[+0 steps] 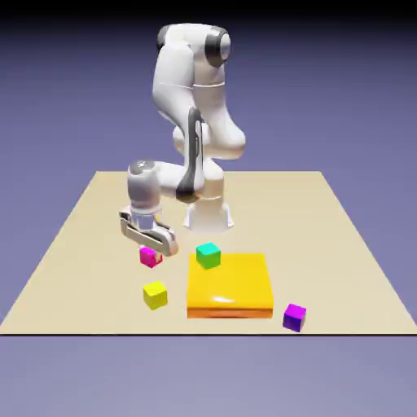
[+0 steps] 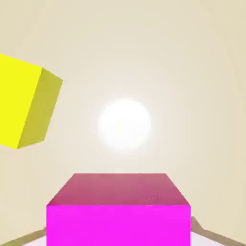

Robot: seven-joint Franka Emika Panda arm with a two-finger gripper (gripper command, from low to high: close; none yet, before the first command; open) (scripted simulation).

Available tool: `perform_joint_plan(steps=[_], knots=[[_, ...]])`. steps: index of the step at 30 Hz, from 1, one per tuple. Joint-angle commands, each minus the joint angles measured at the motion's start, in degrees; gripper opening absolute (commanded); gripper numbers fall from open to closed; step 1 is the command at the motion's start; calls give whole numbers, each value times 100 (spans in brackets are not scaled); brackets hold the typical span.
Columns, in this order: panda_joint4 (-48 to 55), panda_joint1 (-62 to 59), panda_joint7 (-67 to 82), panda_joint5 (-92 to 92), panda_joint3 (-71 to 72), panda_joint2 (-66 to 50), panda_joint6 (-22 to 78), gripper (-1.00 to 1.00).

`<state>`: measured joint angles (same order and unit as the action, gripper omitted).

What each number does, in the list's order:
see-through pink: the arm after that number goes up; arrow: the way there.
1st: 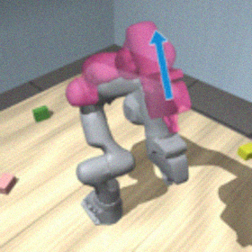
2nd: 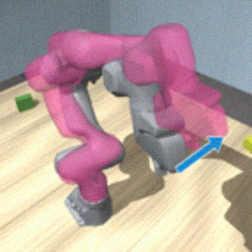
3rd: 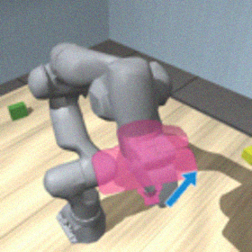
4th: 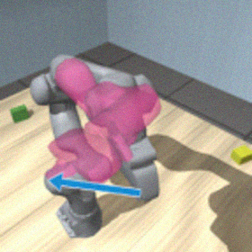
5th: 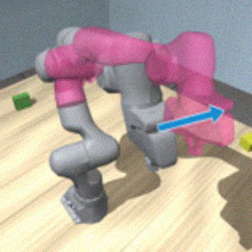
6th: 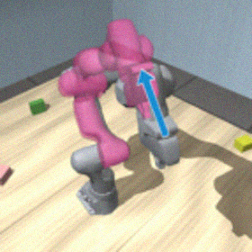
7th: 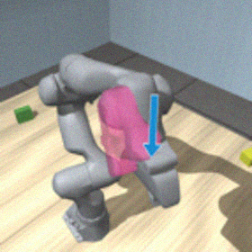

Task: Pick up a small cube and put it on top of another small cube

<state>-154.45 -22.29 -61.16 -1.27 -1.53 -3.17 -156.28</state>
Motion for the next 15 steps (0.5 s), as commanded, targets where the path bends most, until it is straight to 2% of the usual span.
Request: perform_joint_plan(steps=[1,4,6,12,13,15], knots=[[208,-26,-205,11,97,-19,188,-100],[831,-13,-818,43,401,-78,749,-100],[898,-12,-884,47,434,-84,809,-100],[928,34,-935,121,382,-1185,-261,-100],[928,34,-935,121,382,-1185,-261,100],[923,26,-925,107,392,-977,-60,100]])
